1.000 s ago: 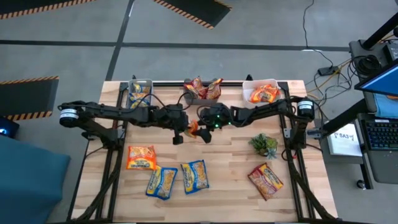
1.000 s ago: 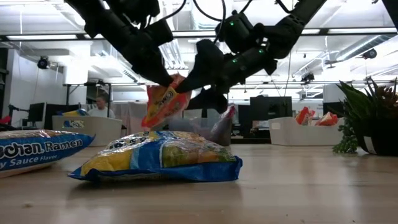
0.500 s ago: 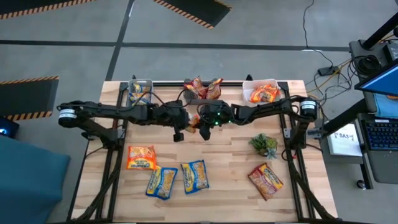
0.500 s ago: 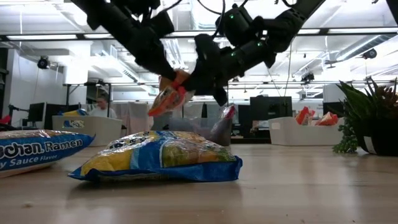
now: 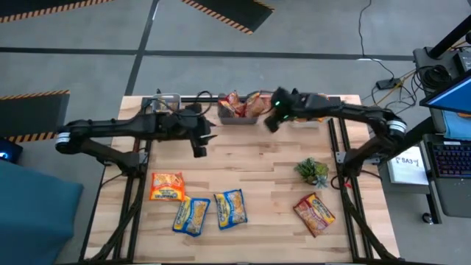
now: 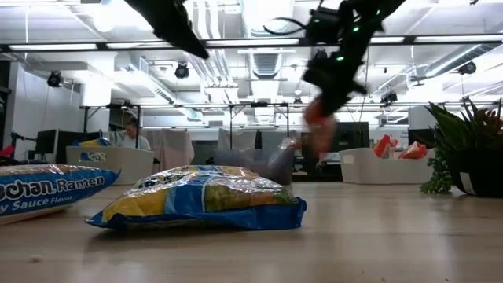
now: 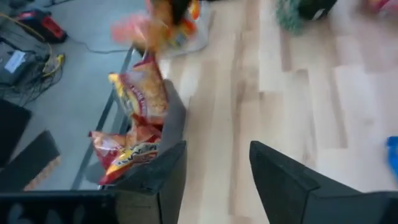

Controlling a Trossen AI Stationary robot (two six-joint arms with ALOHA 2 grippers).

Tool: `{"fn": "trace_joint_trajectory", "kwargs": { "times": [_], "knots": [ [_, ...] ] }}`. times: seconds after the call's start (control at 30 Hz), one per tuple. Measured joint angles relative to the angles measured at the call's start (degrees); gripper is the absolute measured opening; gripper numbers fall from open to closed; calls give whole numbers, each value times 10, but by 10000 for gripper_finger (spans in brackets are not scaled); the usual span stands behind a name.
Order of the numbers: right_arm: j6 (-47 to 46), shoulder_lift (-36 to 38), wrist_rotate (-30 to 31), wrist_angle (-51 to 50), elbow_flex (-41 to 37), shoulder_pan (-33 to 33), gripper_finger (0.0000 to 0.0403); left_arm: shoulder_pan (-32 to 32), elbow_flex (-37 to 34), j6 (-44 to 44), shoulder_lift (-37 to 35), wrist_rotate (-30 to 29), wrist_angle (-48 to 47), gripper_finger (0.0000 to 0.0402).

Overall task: Sort Maruchan noodles
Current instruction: Put the orange noodle pack into the white bin, then put the blue noodle pack into the gray bin

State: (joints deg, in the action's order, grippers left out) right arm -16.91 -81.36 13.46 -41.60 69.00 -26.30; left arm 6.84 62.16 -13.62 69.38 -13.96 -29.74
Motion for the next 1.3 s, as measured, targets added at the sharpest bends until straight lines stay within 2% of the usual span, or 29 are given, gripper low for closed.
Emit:
{"fn": "trace_joint_trajectory", "kwargs": {
  "times": [0.07, 0.13, 0.2, 0.33, 0.47, 0.7, 0.8, 0.97, 1.07, 1.17, 1.3],
  "knots": [
    [-34, 24, 34, -90, 12, -27, 16, -1, -8, 11, -14, 28, 1, 161],
    [-61, 44, 35, -147, 10, -54, 16, -1, -18, 21, -22, 64, -1, 162],
    [-59, 56, 34, -154, -6, -78, 17, -2, -29, 29, -26, 91, 2, 162],
    [-52, 73, 49, -96, -49, -114, 30, -3, -59, 41, -27, 101, 17, 162],
    [-43, 67, 45, -72, -75, -135, 75, -2, -72, 54, -16, 101, 26, 162],
    [-60, 78, 41, -78, -63, -138, 172, -3, -95, 80, -1, 101, 32, 162],
    [-77, 104, 41, -76, -55, -123, 199, -3, -125, 109, 15, 134, 74, 162],
    [-93, 152, 41, -46, -60, -62, 215, -12, -206, 163, 64, 300, 238, 162],
    [-94, 171, 41, -18, -68, -17, 214, -29, -234, 190, 109, 330, 332, 163],
    [-94, 177, 41, 5, -70, 27, 215, -51, -225, 190, 155, 341, 356, 165],
    [-93, 173, 41, 22, -70, 72, 216, -74, -185, 186, 202, 403, 356, 182]
  ]
}}
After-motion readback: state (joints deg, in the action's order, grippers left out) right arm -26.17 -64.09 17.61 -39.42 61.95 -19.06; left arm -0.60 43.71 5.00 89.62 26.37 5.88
